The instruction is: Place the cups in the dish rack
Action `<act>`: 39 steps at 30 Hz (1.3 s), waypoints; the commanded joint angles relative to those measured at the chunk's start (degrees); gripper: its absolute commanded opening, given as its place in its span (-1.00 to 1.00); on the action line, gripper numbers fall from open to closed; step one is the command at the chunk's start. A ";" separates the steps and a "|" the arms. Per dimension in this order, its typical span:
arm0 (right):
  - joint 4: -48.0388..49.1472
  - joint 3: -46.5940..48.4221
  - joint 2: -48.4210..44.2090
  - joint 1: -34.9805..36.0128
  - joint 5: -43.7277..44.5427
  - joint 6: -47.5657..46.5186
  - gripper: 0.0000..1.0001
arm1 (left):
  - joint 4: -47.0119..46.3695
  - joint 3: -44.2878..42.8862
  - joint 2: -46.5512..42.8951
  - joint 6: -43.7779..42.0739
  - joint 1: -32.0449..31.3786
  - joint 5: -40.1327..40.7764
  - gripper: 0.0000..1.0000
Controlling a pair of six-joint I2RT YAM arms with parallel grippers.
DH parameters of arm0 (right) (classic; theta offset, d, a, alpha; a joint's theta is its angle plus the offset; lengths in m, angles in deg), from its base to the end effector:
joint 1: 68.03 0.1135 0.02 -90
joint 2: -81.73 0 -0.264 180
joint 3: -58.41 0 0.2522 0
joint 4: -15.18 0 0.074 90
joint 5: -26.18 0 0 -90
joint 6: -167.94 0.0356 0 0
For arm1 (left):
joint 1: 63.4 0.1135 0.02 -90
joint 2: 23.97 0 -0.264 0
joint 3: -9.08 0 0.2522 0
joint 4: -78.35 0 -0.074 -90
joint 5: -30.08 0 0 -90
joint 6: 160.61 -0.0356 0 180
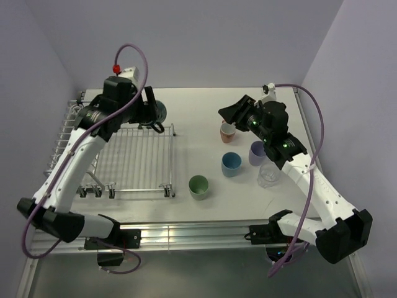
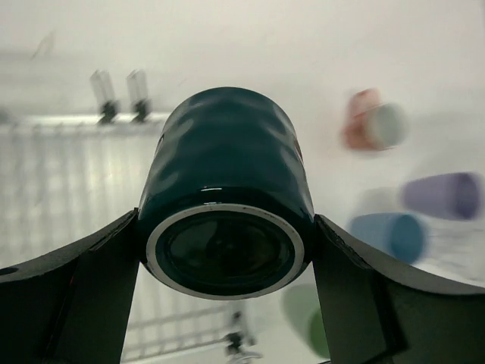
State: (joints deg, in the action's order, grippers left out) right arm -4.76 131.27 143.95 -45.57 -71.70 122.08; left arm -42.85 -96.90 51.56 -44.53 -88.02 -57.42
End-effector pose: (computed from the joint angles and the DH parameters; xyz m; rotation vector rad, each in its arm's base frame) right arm 0.2316 0.1010 0.3760 0.2390 1.8173 0.9588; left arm 0.2442 -0.1102 0.4449 -0.0542 2.1024 -0.4958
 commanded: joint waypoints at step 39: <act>-5.25 8.23 11.61 4.00 -2.58 -7.14 0.19 | 8.23 -0.41 26.86 -5.61 14.95 8.75 -0.76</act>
State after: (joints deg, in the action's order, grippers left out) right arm -11.29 136.71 155.18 -42.03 -74.13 115.74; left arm -31.92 -97.12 78.79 -49.62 -73.29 -48.54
